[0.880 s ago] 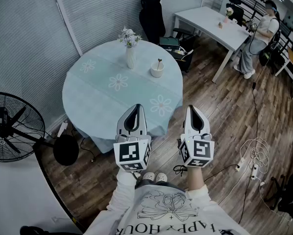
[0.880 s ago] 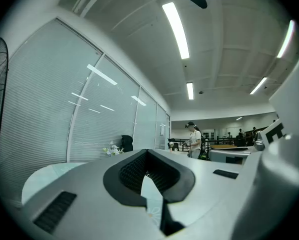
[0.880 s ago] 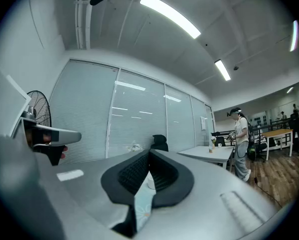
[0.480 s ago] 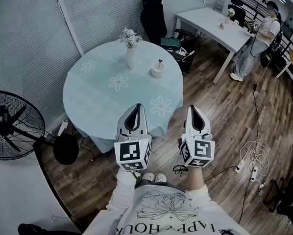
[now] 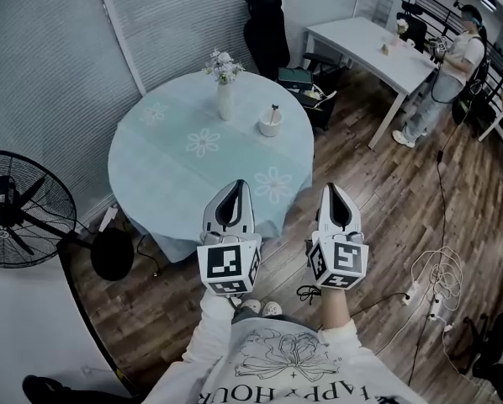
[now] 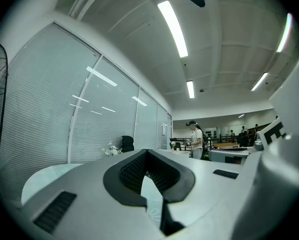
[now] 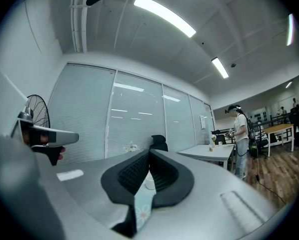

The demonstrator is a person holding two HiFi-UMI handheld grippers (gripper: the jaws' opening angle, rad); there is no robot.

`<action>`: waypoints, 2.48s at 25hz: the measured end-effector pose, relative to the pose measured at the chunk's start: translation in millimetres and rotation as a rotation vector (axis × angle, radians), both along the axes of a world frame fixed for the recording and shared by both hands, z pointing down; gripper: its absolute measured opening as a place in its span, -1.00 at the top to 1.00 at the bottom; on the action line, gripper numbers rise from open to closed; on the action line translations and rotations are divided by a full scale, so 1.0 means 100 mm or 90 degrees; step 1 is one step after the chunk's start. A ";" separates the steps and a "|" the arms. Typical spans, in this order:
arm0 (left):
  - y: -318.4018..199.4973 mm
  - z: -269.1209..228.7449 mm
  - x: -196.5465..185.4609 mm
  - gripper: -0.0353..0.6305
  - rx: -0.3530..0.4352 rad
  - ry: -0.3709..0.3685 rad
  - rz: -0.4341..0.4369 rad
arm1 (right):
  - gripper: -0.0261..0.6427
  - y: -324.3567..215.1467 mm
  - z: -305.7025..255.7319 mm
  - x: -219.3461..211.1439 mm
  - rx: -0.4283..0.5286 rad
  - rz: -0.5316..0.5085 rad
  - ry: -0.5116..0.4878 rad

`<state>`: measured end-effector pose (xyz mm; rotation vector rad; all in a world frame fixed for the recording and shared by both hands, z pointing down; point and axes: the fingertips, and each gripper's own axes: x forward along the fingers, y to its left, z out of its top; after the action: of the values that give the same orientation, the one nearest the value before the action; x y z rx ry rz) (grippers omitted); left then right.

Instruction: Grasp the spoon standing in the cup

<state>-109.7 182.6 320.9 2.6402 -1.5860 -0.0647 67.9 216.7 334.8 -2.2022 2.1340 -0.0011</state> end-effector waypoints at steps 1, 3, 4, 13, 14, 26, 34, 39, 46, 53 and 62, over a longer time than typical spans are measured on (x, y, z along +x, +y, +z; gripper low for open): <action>0.02 0.02 0.01 0.88 -0.001 0.000 -0.002 | 0.89 0.01 0.01 0.01 -0.001 -0.005 0.000; 0.06 0.05 0.05 0.88 -0.004 -0.002 -0.008 | 0.89 0.03 0.03 0.03 -0.001 -0.016 0.001; 0.08 0.08 0.07 0.88 -0.006 -0.003 -0.011 | 0.89 0.04 0.04 0.05 -0.001 -0.022 0.001; 0.09 0.11 0.20 0.88 -0.012 -0.011 -0.022 | 0.89 0.02 0.06 0.14 0.003 -0.048 -0.006; 0.08 0.10 0.23 0.88 -0.012 -0.011 -0.021 | 0.89 0.00 0.07 0.16 0.002 -0.048 -0.008; -0.45 0.21 0.49 0.88 -0.021 -0.010 -0.010 | 0.88 -0.49 0.14 0.39 -0.002 -0.047 -0.008; -1.17 0.21 0.67 0.88 -0.019 -0.004 0.001 | 0.88 -1.17 0.13 0.58 0.002 -0.037 -0.003; -1.63 0.17 0.78 0.88 -0.021 -0.002 0.013 | 0.88 -1.62 0.10 0.63 -0.004 -0.033 -0.002; -2.25 0.18 0.82 0.88 -0.027 -0.002 0.018 | 0.88 -2.20 0.09 0.68 -0.008 -0.030 -0.003; -2.72 0.25 0.84 0.88 -0.036 -0.006 0.020 | 0.88 -2.68 0.19 0.72 -0.018 -0.029 -0.013; -3.03 0.43 0.84 0.88 -0.057 -0.014 0.007 | 0.88 -3.00 0.37 0.70 -0.042 -0.052 -0.012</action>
<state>-25.9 -120.4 363.5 2.5908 -1.5416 0.0352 138.2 -83.5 371.7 -2.1383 2.2427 -0.0985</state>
